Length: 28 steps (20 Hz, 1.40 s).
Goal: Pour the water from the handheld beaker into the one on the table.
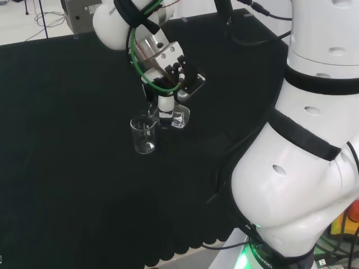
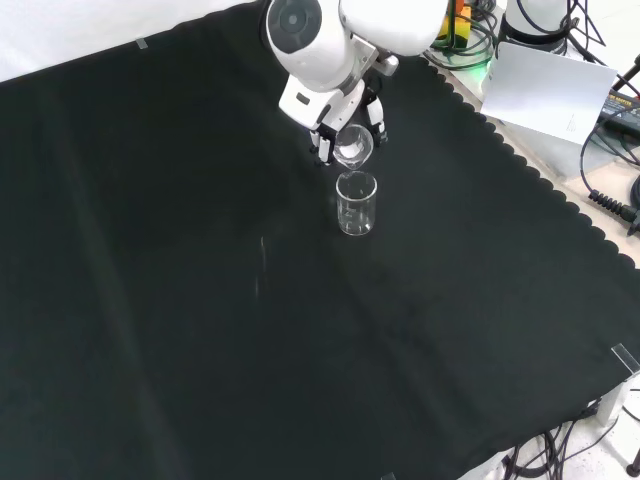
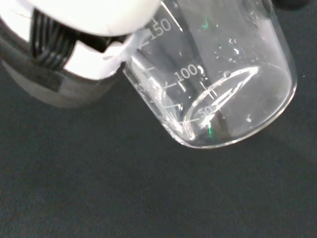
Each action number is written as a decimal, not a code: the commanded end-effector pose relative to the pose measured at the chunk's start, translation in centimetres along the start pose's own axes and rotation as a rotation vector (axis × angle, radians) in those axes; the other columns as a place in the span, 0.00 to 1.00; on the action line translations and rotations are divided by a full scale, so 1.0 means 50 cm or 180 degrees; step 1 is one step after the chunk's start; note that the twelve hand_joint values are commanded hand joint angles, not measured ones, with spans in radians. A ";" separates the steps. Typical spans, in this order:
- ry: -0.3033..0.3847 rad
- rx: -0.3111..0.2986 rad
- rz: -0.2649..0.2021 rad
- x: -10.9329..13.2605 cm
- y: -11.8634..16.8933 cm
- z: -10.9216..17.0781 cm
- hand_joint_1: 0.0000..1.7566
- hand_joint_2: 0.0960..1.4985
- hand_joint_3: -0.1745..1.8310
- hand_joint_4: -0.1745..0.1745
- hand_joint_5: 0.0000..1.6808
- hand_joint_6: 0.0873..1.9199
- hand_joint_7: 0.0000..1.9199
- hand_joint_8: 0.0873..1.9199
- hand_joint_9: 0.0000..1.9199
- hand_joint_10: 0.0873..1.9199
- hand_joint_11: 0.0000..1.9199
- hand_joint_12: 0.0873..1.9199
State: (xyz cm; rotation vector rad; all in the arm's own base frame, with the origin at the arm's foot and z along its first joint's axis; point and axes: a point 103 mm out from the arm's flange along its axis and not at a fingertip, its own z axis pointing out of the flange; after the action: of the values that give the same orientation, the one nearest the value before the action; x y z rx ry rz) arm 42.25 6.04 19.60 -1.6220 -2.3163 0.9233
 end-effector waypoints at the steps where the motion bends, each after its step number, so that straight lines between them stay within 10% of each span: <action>1: -0.0126 0.0172 0.0034 0.011 0.008 -0.004 0.65 0.40 0.44 0.71 0.73 0.38 0.89 0.04 0.94 0.00 0.85 0.26; 28: -0.0481 0.0477 0.0066 0.039 0.003 -0.045 0.65 0.40 0.45 0.73 0.73 0.39 0.88 0.05 0.94 0.00 0.84 0.26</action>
State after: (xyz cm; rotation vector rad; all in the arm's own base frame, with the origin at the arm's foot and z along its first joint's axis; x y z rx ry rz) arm 42.61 8.53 20.83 -1.5698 -2.2704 1.2081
